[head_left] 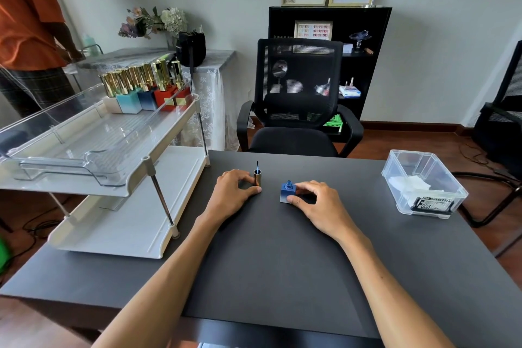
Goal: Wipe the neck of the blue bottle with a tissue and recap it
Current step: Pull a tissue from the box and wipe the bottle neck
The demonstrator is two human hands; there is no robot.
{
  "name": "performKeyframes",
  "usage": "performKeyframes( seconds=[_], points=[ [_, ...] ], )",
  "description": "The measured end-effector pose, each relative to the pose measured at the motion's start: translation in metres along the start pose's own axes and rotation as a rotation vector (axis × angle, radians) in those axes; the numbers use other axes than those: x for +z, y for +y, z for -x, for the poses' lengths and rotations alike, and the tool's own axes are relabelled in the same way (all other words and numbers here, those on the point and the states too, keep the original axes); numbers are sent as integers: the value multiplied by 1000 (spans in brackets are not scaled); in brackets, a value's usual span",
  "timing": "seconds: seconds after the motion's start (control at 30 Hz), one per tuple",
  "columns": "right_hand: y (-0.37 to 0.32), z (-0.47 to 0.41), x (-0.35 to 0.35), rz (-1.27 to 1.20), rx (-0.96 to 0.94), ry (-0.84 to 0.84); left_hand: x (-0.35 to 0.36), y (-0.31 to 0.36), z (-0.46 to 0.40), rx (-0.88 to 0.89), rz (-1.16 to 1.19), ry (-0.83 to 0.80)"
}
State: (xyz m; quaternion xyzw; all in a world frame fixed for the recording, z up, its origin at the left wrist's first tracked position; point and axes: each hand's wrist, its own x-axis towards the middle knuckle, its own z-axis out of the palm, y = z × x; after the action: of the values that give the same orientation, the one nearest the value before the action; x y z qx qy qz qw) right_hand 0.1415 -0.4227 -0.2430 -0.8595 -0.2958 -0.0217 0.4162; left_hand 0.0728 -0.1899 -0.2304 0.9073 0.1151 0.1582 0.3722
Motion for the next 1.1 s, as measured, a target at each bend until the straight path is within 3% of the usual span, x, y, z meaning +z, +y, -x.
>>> performKeyframes(
  seconds=[1.1],
  points=[
    [-1,0,0,12,7,2,-1,0,5,32,-9,21]
  ],
)
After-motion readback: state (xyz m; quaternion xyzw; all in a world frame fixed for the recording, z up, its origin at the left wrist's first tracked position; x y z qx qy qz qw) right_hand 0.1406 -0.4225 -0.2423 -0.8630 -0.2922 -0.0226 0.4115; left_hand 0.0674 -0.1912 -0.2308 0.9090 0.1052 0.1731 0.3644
